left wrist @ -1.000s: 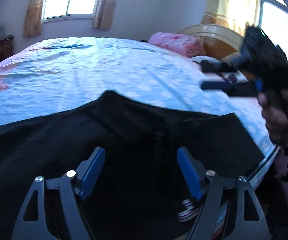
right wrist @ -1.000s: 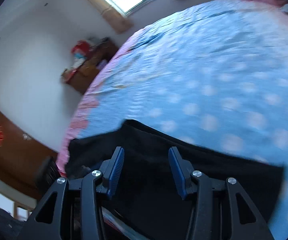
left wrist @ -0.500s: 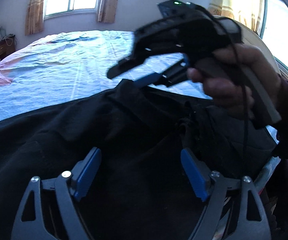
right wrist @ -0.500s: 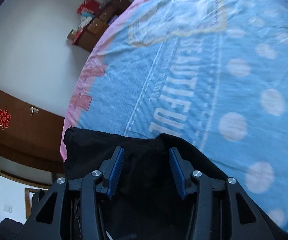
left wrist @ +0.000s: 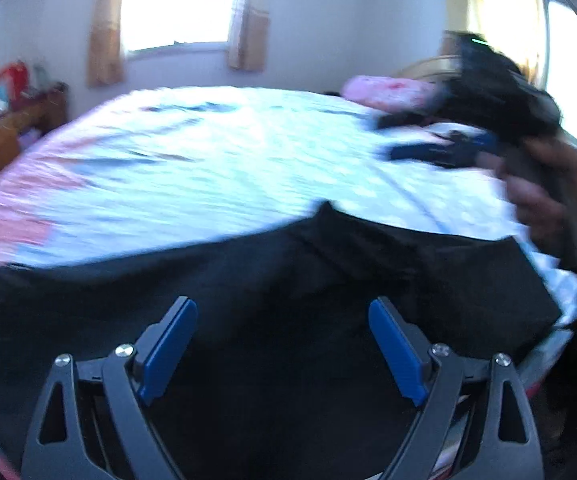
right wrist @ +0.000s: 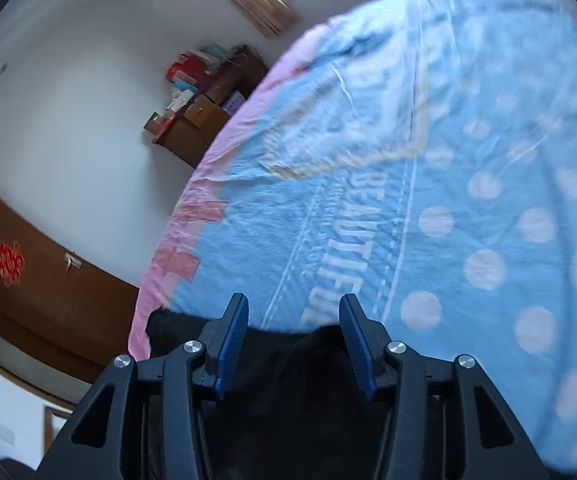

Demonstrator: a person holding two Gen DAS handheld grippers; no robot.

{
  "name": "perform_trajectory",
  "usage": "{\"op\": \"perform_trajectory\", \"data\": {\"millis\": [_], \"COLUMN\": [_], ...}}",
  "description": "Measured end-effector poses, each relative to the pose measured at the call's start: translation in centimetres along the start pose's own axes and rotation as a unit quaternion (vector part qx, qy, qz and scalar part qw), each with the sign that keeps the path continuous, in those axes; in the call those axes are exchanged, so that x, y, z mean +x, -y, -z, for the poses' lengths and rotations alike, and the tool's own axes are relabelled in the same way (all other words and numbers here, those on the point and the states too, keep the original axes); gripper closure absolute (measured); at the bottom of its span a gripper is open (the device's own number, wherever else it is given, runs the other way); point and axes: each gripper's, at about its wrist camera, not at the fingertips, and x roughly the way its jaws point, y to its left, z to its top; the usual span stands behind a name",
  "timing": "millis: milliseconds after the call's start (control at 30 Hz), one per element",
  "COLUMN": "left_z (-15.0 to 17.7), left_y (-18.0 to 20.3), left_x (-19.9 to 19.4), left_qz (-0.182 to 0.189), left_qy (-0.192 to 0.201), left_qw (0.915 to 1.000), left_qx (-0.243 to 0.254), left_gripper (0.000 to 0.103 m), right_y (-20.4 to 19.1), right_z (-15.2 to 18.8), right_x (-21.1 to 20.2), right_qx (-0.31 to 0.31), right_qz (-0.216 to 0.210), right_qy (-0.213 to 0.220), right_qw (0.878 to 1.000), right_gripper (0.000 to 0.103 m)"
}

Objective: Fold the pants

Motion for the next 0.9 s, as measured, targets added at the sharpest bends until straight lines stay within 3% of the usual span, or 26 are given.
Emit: {"op": "perform_trajectory", "data": {"millis": [100,300,400,500,667,833,900], "left_z": [0.4,2.0,2.8,3.2,3.5,3.5,3.8], "left_y": [-4.5,-13.1,-15.9,-16.9,-16.2,-15.7,-16.3], "left_x": [-1.8,-4.3,-3.5,-1.9,-0.4,0.4,0.5], "left_qz": [-0.067,-0.137,-0.130,-0.110,-0.113,-0.115,-0.108], "left_qy": [-0.008,-0.027,-0.043,-0.052,-0.057,-0.065,-0.072], "left_qw": [0.9977,0.9893,0.9877,0.9871,0.9863,0.9871,0.9857], "left_qx": [-0.001,-0.042,-0.076,-0.104,-0.106,-0.090,-0.108], "left_gripper": [0.012,0.012,0.012,0.012,0.012,0.011,0.005], "right_y": [-1.8,-2.9,-2.8,-2.9,-3.5,-3.1,-1.9], "right_z": [3.1,10.8,13.4,14.6,14.8,15.0,15.3], "right_x": [-3.0,-5.2,-4.9,-4.2,-3.6,-1.6,-0.8], "right_qx": [-0.048,-0.095,-0.092,-0.097,-0.117,-0.147,-0.125], "right_qz": [0.038,0.074,0.067,0.100,0.147,0.229,0.214], "right_qy": [0.003,0.001,-0.004,0.007,0.018,0.007,-0.010], "right_qw": [0.998,0.993,0.993,0.990,0.982,0.962,0.969], "right_gripper": [0.052,0.052,0.052,0.052,0.052,0.052,0.052]}}
